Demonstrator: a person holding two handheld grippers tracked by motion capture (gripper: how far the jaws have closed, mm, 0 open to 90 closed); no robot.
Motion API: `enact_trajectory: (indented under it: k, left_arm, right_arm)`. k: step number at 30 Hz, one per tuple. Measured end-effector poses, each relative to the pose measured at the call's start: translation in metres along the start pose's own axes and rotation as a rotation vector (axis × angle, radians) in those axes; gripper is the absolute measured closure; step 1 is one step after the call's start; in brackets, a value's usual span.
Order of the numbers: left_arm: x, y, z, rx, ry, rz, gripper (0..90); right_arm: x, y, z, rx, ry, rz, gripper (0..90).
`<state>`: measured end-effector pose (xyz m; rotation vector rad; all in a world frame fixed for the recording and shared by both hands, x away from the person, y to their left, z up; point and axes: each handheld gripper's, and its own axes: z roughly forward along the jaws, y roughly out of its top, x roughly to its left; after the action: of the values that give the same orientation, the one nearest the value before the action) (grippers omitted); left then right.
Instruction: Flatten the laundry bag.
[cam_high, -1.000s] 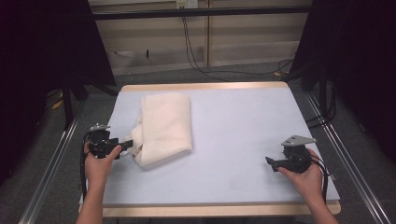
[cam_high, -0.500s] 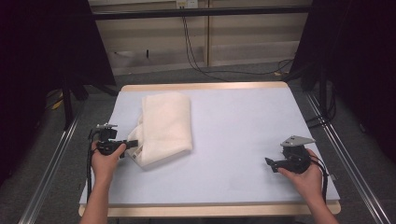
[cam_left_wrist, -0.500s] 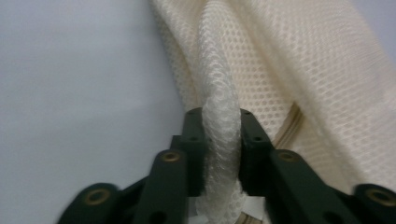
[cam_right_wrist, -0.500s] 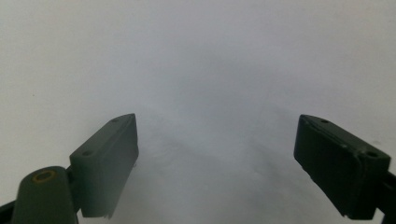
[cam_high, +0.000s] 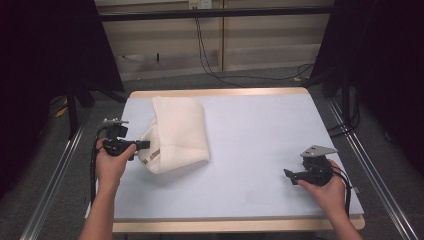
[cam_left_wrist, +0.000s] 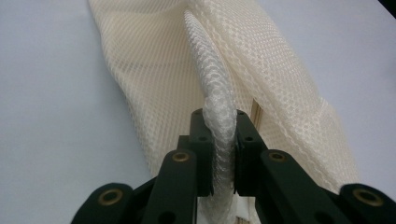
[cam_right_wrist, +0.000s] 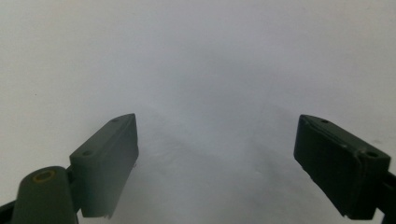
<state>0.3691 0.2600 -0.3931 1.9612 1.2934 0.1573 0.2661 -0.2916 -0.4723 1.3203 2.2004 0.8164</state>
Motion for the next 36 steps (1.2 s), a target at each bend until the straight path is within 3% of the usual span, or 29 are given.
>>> enact_trajectory:
  k: [3,4,7,8,10,16,18,23,24,36]
  left_arm:
    - [-0.005,0.006,0.001,0.003,-0.003,0.007,81.3]
    - [-0.007,0.007,0.001,0.004,-0.024,0.008,81.3]
    - [-0.013,0.010,0.004,0.010,-0.014,0.025,81.0]
    - [-0.015,0.011,0.005,0.000,-0.011,0.014,80.9]
    - [-0.017,0.013,0.006,0.020,0.011,0.038,80.6]
    - [-0.016,0.014,0.008,0.022,0.019,0.012,79.2]
    - [-0.014,0.013,0.006,0.030,0.024,0.023,79.1]
    - [-0.019,0.016,0.006,0.018,-0.031,0.015,79.8]
    - [-0.021,0.017,0.006,0.024,-0.028,0.029,79.8]
    - [-0.065,0.029,0.026,-0.006,-0.127,0.082,79.7]
  right_arm:
    - [0.001,0.000,-0.001,0.006,0.000,-0.009,13.9]
    - [0.001,0.000,-0.001,0.005,-0.004,-0.010,13.9]
    - [0.001,0.000,0.000,0.003,0.000,-0.017,13.9]
    - [0.001,0.000,0.000,0.006,0.004,-0.010,13.9]
    - [0.002,0.000,0.001,0.005,0.004,-0.015,13.9]
    - [0.003,0.000,0.001,0.012,0.006,-0.021,13.9]
    - [0.003,0.000,0.002,0.014,0.005,-0.025,13.9]
    - [0.004,0.001,0.002,0.018,0.006,-0.018,13.9]
    - [0.004,0.001,0.002,0.017,0.009,-0.018,13.9]
    - [0.005,0.002,0.001,0.012,0.009,-0.019,13.9]
